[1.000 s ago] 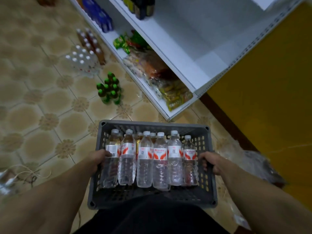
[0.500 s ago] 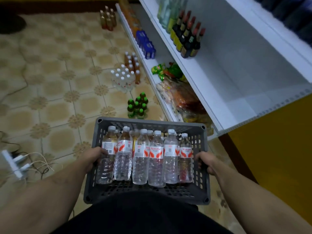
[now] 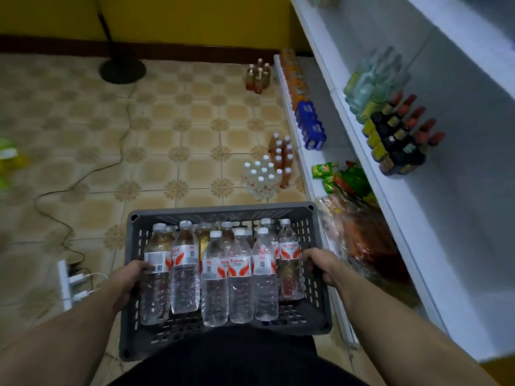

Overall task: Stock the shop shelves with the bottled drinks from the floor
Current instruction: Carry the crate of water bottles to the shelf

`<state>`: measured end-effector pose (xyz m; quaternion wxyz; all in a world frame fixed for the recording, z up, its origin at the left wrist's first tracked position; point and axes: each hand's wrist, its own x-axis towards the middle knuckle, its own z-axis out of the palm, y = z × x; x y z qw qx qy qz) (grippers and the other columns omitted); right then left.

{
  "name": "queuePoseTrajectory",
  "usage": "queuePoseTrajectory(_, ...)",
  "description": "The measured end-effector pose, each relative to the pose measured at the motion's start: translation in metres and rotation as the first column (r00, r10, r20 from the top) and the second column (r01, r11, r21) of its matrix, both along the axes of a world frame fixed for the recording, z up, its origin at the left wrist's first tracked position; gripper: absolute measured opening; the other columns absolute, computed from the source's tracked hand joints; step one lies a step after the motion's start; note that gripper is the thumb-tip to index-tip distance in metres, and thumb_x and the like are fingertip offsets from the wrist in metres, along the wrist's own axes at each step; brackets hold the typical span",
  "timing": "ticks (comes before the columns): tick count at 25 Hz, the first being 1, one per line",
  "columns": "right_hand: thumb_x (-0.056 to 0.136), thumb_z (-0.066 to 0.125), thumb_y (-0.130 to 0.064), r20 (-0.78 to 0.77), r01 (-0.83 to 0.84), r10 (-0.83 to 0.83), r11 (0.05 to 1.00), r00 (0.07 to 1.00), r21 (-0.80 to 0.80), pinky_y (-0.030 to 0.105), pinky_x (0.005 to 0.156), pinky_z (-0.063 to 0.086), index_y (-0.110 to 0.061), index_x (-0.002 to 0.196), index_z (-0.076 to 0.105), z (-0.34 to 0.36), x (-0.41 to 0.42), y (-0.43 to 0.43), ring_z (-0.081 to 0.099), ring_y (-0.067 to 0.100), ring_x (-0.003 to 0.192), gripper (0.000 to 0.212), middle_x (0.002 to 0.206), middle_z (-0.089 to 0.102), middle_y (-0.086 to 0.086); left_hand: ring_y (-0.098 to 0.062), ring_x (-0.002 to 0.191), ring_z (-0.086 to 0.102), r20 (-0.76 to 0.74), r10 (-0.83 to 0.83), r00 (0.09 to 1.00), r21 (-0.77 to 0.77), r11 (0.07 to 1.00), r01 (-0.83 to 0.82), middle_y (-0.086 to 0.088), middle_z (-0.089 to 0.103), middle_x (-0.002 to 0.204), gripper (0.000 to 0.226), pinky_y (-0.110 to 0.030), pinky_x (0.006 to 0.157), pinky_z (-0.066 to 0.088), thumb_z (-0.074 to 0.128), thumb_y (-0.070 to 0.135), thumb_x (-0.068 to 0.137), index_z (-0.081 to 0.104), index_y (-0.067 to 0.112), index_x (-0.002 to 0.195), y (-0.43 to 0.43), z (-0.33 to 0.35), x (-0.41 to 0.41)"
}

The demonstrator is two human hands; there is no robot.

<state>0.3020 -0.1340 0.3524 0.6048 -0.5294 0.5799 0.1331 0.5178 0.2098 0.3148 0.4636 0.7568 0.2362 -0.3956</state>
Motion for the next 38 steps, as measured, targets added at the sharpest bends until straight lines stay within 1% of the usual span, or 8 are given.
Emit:
queuePoseTrajectory(3, 0.090, 0.053, -0.003, -0.029, -0.065, 0.065, 0.998, 0.997, 0.012, 0.022, 0.039, 0.035, -0.011, 0.064, 0.050, 0.006, 0.083, -0.014, 0.045, 0.012, 0.033, 0.028, 0.037, 0.048, -0.002, -0.015, 0.034, 0.038, -0.011, 0.066, 0.998, 0.006, 0.998, -0.066, 0.000, 0.042, 0.042, 0.029, -0.021, 0.040, 0.031, 0.050, 0.013, 0.094, 0.048, 0.014, 0.066, 0.002, 0.010, 0.061)
queuePoseTrajectory(8, 0.085, 0.055, -0.004, -0.093, -0.076, 0.080, 0.996, 0.992, 0.043, 0.024, 0.044, 0.031, -0.015, 0.060, 0.046, -0.011, 0.191, -0.012, 0.038, 0.015, 0.043, 0.029, 0.047, 0.042, 0.001, -0.023, 0.049, 0.042, 0.044, 0.109, 0.993, 0.025, 0.994, -0.110, -0.007, 0.049, 0.055, 0.020, -0.029, 0.049, 0.033, 0.058, 0.016, 0.092, 0.056, 0.010, 0.073, 0.011, 0.007, 0.167)
queuePoseTrajectory(11, 0.081, 0.057, -0.002, -0.114, -0.069, 0.070, 0.998, 0.991, 0.012, 0.027, 0.050, 0.034, -0.015, 0.060, 0.047, -0.019, 0.257, 0.006, 0.040, 0.016, 0.049, 0.027, 0.053, 0.043, 0.002, -0.022, 0.048, 0.037, 0.047, 0.047, 0.998, 0.025, 0.999, -0.048, -0.007, 0.043, 0.054, 0.022, -0.028, 0.050, 0.031, 0.063, 0.016, 0.088, 0.053, 0.009, 0.069, 0.024, -0.005, 0.247)
queuePoseTrajectory(16, 0.083, 0.053, -0.002, -0.097, -0.063, 0.062, 0.998, 0.993, -0.008, 0.028, 0.047, 0.035, -0.016, 0.060, 0.043, -0.007, 0.361, 0.029, 0.041, 0.016, 0.045, 0.029, 0.049, 0.043, 0.001, -0.021, 0.046, 0.034, 0.041, 0.029, 0.999, 0.021, 0.999, -0.030, -0.005, 0.039, 0.052, 0.022, -0.030, 0.050, 0.031, 0.065, 0.015, 0.079, 0.049, 0.010, 0.065, 0.047, 0.001, 0.363)
queuePoseTrajectory(23, 0.085, 0.054, 0.000, -0.069, -0.142, 0.135, 0.986, 0.988, -0.093, 0.028, 0.049, 0.034, -0.014, 0.063, 0.047, 0.006, 0.493, 0.022, 0.040, 0.015, 0.048, 0.027, 0.051, 0.043, 0.001, -0.019, 0.044, 0.027, 0.019, 0.099, 0.995, -0.024, 0.995, -0.099, -0.001, 0.033, 0.045, 0.028, -0.030, 0.048, 0.026, 0.059, 0.012, 0.085, 0.042, 0.015, 0.063, 0.065, -0.002, 0.453)
queuePoseTrajectory(31, 0.083, 0.053, 0.001, -0.035, -0.249, 0.247, 0.968, 0.968, -0.035, 0.025, 0.044, 0.032, -0.014, 0.063, 0.045, -0.021, 0.668, -0.037, 0.037, 0.015, 0.042, 0.027, 0.044, 0.041, -0.001, -0.016, 0.043, 0.025, 0.025, 0.206, 0.978, -0.031, 0.978, -0.205, 0.002, 0.031, 0.043, 0.028, -0.031, 0.048, 0.023, 0.056, 0.008, 0.082, 0.038, 0.017, 0.063, 0.023, -0.009, 0.584)
queuePoseTrajectory(36, 0.081, 0.053, 0.003, -0.014, -0.270, 0.270, 0.962, 0.963, 0.032, 0.029, 0.049, 0.031, -0.015, 0.061, 0.045, -0.016, 0.776, -0.102, 0.036, 0.016, 0.048, 0.028, 0.051, 0.040, 0.001, -0.013, 0.032, 0.030, -0.002, 0.215, 0.977, -0.051, 0.975, -0.214, 0.003, 0.033, 0.041, 0.030, -0.019, 0.035, 0.028, 0.050, 0.004, 0.085, 0.039, 0.017, 0.061, -0.037, 0.014, 0.687)
queuePoseTrajectory(38, 0.080, 0.054, 0.002, -0.024, -0.250, 0.251, 0.967, 0.968, 0.042, 0.030, 0.051, 0.033, -0.015, 0.062, 0.045, -0.016, 0.801, -0.121, 0.037, 0.016, 0.050, 0.026, 0.051, 0.041, 0.001, -0.015, 0.034, 0.028, 0.027, 0.192, 0.981, -0.036, 0.981, -0.191, 0.002, 0.032, 0.044, 0.031, -0.021, 0.037, 0.026, 0.054, 0.005, 0.083, 0.037, 0.018, 0.060, -0.060, 0.021, 0.724)
